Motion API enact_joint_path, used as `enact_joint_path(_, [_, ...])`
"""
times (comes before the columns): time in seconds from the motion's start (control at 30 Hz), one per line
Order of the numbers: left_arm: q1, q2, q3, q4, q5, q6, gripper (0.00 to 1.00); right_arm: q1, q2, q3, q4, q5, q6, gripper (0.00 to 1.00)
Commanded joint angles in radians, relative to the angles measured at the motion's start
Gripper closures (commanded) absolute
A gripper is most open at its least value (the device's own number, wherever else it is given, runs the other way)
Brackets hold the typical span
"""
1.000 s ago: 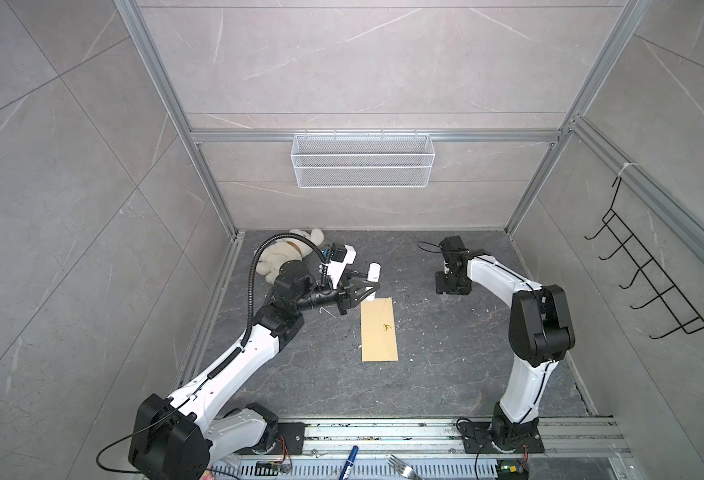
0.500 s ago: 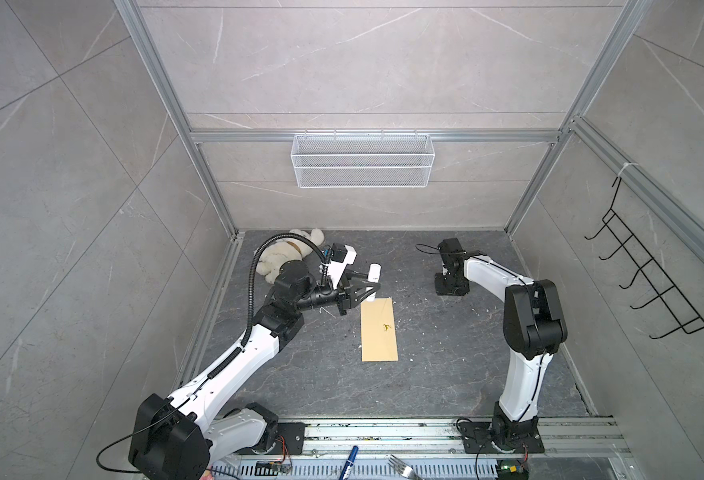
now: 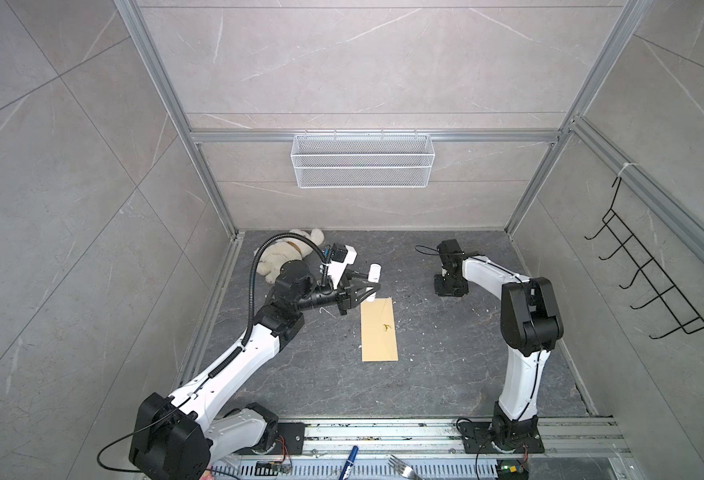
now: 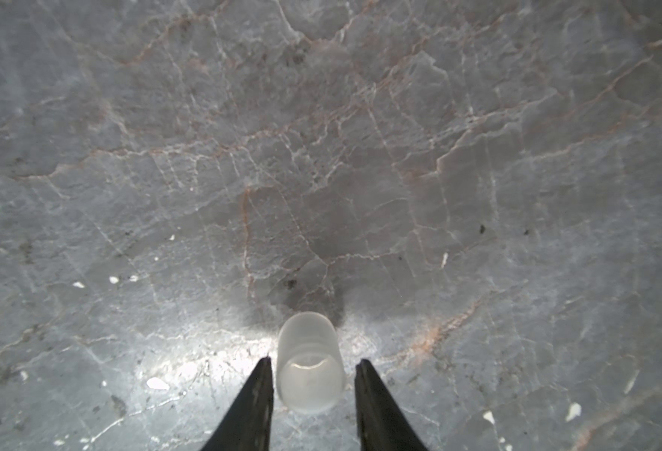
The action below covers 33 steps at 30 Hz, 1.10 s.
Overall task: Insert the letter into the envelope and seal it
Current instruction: 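Lower the right gripper onto the small clear cap and close it, then lift the clear cap with the right gripper toward the left gripper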
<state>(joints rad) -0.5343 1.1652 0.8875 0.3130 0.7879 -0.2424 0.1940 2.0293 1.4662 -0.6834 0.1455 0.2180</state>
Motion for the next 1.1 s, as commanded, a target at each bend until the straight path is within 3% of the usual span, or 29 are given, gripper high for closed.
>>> enact_joint_path(0.0, [-0.004,-0.002,0.005,0.021,0.02,-0.002,1.0,-0.005,0.025,0.025,0.003,-0.003,-0.006,0.64])
enact_joint_path(0.63, [-0.004,0.01,0.007,0.032,0.027,-0.008,1.0,-0.007,0.015,0.028,-0.01,-0.009,-0.009,0.74])
enact_joint_path(1.07, [-0.004,0.004,0.005,-0.006,0.016,0.059,1.0,-0.005,-0.217,0.037,-0.075,-0.109,-0.036,0.73])
